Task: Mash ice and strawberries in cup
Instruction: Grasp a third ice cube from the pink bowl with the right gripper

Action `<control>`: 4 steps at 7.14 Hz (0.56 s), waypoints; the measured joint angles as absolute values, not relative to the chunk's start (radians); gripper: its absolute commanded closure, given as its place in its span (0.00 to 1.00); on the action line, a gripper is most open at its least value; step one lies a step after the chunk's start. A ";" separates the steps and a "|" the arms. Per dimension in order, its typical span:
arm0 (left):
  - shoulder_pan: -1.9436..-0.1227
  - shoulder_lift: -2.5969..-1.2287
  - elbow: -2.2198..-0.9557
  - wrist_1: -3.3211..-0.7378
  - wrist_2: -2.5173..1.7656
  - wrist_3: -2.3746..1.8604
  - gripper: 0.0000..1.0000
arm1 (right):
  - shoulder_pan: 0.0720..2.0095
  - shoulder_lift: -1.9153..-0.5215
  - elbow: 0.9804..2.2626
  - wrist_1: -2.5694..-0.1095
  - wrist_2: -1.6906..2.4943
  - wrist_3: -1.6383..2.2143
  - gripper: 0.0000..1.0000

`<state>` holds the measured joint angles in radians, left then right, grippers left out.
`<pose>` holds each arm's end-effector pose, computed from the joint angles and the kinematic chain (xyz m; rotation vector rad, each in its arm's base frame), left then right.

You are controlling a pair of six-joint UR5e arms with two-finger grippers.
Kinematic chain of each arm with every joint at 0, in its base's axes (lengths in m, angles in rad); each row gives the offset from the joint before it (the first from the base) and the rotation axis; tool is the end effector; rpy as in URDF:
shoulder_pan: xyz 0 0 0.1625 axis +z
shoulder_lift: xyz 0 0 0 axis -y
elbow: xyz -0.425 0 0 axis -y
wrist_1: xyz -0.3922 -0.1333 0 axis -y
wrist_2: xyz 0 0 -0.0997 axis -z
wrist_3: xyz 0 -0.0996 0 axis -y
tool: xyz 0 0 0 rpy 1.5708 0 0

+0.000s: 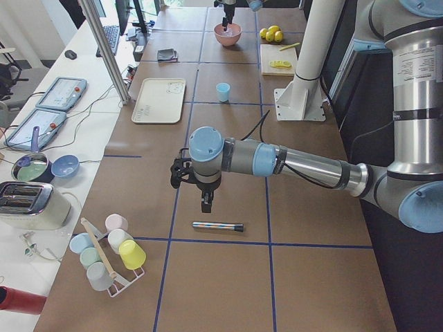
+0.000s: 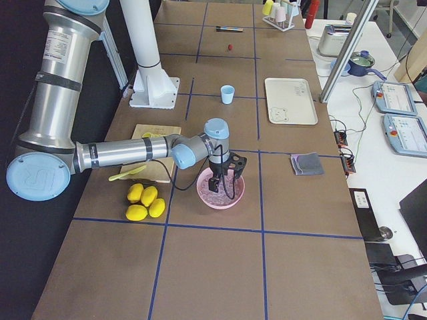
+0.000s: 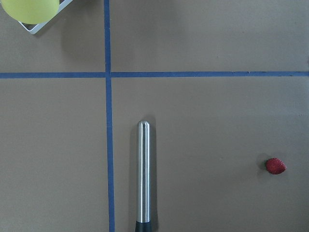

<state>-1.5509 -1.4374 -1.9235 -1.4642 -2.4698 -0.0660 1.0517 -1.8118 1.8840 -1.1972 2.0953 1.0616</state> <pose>-0.0467 -0.4333 0.5488 0.0664 0.9016 0.0077 -0.1344 -0.4033 0.5817 -0.0605 -0.6767 0.4048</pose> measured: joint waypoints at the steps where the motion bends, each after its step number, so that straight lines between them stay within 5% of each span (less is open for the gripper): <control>1: -1.551 -1.437 -1.924 -1.464 -2.470 -0.066 0.00 | 1.051 -1.812 1.878 -1.198 2.095 1.061 0.11; 4: -1.551 -1.437 -1.924 -1.465 -2.470 -0.066 0.00 | 1.035 -1.809 1.865 -1.199 2.095 1.062 0.21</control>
<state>-1.5508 -1.4373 -1.9236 -1.4646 -2.4697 -0.0660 1.0351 -1.8090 1.8651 -1.1987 2.0954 1.0618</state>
